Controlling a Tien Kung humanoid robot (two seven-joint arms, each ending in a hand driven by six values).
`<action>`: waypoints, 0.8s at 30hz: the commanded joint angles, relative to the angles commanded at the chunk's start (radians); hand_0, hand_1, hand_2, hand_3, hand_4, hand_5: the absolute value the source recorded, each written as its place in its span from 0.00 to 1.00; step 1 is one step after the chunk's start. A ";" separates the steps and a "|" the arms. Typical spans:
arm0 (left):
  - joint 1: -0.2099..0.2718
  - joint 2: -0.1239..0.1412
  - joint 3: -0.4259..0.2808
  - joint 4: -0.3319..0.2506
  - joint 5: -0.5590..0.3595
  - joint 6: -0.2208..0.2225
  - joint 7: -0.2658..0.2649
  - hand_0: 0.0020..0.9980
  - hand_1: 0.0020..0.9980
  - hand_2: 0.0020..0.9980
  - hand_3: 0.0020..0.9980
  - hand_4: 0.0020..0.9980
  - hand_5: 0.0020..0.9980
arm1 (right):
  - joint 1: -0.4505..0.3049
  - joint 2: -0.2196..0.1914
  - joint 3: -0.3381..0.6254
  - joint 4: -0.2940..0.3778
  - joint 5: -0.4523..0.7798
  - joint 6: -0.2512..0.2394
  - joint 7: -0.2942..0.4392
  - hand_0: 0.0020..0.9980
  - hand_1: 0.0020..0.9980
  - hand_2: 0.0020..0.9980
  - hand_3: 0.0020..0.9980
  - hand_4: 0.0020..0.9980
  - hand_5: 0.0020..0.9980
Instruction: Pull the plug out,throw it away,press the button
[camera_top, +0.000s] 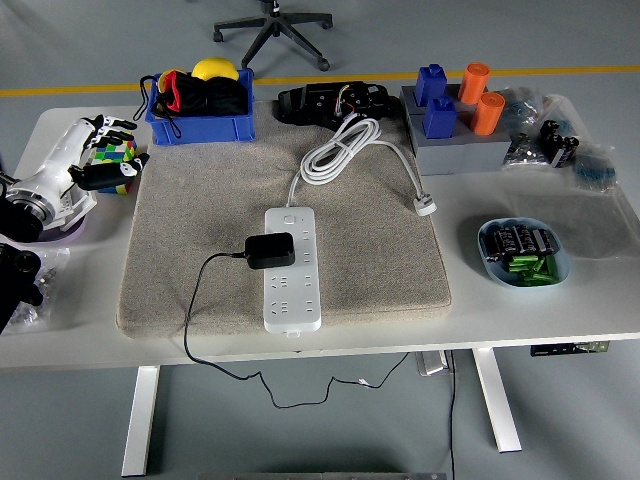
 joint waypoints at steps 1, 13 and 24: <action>0.000 0.004 0.015 -0.009 -0.006 -0.003 -0.004 0.80 0.77 0.73 0.75 0.71 0.22 | 0.000 0.001 -0.001 0.000 0.001 0.001 0.000 0.75 0.66 0.65 0.61 0.65 0.48; -0.020 0.052 0.247 -0.113 -0.026 -0.045 -0.039 0.83 0.82 0.77 0.82 0.94 0.17 | -0.002 0.002 0.000 0.000 0.003 0.002 0.002 0.75 0.66 0.65 0.61 0.65 0.48; -0.057 0.017 0.376 -0.097 -0.039 -0.029 -0.052 0.83 0.83 0.77 0.81 0.98 0.10 | -0.001 0.002 -0.007 0.000 0.003 0.005 0.000 0.75 0.66 0.65 0.61 0.65 0.48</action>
